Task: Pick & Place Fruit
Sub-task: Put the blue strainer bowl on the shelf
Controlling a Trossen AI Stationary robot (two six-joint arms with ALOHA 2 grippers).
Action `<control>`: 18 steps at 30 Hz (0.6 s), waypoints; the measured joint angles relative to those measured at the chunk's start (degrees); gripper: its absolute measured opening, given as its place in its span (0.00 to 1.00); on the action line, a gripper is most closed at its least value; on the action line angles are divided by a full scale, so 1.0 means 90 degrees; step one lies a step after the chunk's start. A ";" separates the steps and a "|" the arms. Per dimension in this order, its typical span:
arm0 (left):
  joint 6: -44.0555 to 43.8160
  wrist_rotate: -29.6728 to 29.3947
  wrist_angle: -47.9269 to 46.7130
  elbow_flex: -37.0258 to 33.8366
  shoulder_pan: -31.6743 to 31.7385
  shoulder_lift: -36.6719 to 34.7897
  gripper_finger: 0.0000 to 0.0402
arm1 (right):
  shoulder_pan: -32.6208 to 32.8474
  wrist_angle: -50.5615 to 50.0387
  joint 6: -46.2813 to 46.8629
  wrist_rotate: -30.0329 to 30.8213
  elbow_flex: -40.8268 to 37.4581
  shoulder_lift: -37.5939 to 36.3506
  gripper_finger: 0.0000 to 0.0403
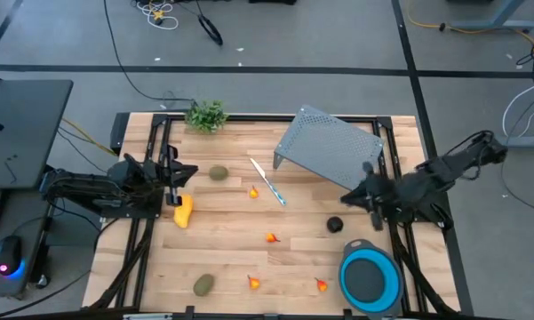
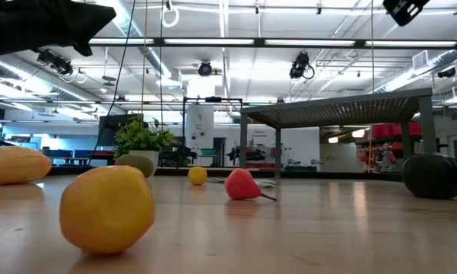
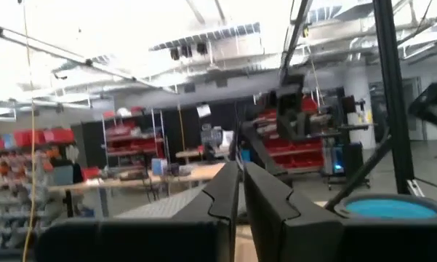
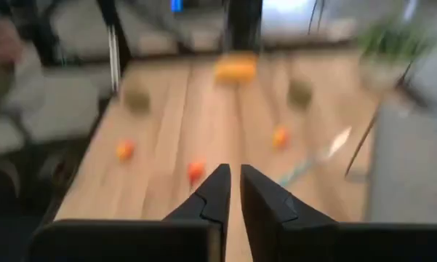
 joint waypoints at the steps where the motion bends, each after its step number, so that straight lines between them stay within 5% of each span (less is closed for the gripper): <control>1: -0.0002 -0.0006 -0.0027 0.0002 0.0000 -0.0004 0.09 | 0.0000 -0.0493 0.0279 -0.0220 0.0319 0.0391 0.12; 10: 0.0804 -0.0577 0.0836 0.0116 0.0000 -0.0002 0.12 | 0.0001 -0.3957 0.2743 -0.2553 0.1832 0.2625 0.17; 14: 0.1281 -0.0704 0.0873 0.0536 0.0000 0.0042 0.13 | 0.0034 -0.4388 0.3517 -0.3496 0.1721 0.2930 0.23; 18: 0.1301 -0.0402 0.0588 0.0880 0.0000 0.0301 0.13 | 0.0274 -0.4244 0.4053 -0.3674 0.1596 0.3069 0.33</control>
